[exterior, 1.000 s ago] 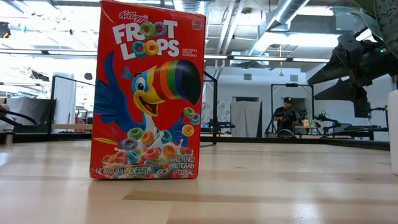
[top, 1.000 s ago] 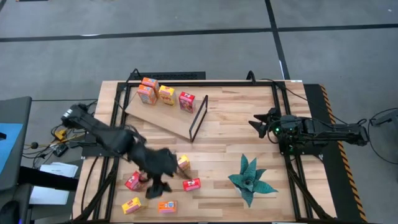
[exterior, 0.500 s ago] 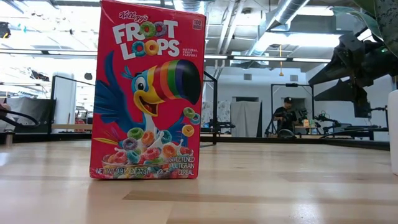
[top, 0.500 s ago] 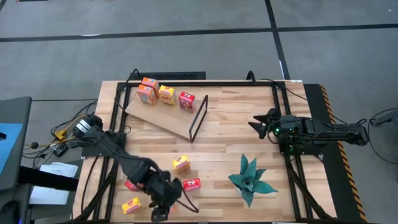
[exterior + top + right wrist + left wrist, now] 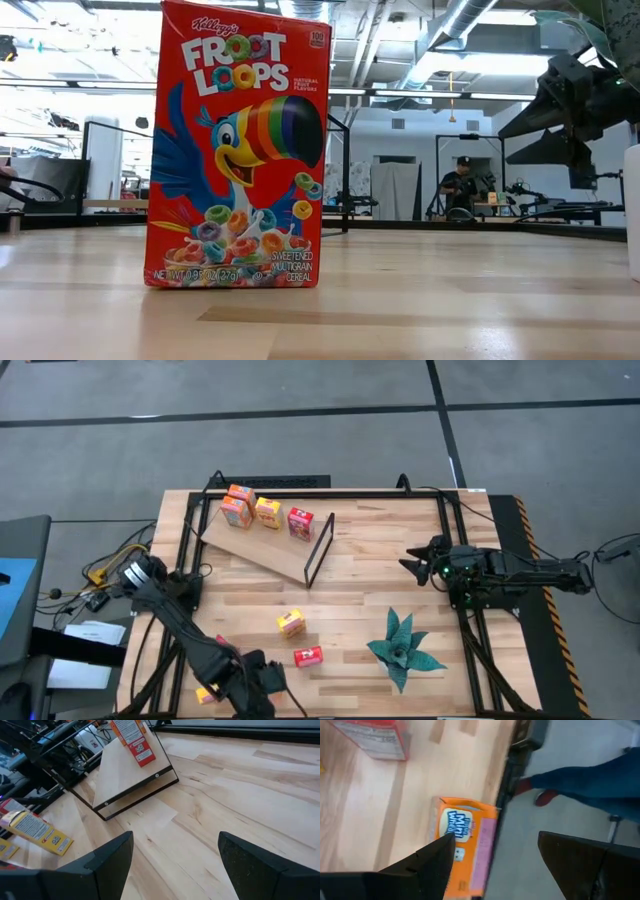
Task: Stack cereal on shelf
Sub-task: Put the orange cereal box aligned with the other orange cereal boxes on the shelf
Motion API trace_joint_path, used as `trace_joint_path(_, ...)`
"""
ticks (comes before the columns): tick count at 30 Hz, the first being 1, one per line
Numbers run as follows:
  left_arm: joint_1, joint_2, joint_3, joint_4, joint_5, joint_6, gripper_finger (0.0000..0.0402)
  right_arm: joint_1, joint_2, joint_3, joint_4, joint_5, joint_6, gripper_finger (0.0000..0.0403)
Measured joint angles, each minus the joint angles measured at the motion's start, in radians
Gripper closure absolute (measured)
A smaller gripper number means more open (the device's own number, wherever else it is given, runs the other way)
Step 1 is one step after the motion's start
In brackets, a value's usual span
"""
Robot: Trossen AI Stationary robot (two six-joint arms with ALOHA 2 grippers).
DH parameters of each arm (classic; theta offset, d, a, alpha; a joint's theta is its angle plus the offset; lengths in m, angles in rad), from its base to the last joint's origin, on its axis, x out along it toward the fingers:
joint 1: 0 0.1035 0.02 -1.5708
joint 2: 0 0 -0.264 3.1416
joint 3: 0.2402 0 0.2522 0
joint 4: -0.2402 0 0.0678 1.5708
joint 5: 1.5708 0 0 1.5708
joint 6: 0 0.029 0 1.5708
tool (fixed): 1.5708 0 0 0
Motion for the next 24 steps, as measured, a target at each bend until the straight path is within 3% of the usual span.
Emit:
trace_joint_path(10, 0.008, 0.060, 0.040, -0.056, -0.075, -0.026, 0.0127, 0.000, 0.000, 0.000, -0.021, -0.001, 0.000, 0.0086)
trace_joint_path(19, 0.008, 0.062, 0.174, -0.222, -0.153, -0.001, 0.0127, 0.000, 0.000, 0.000, -0.021, -0.001, 0.000, 0.0086)
trace_joint_path(24, 0.007, 0.063, 0.174, -0.206, -0.134, 0.005, 0.0127, 0.000, 0.000, 0.000, -0.021, -0.001, 0.000, 0.0086)
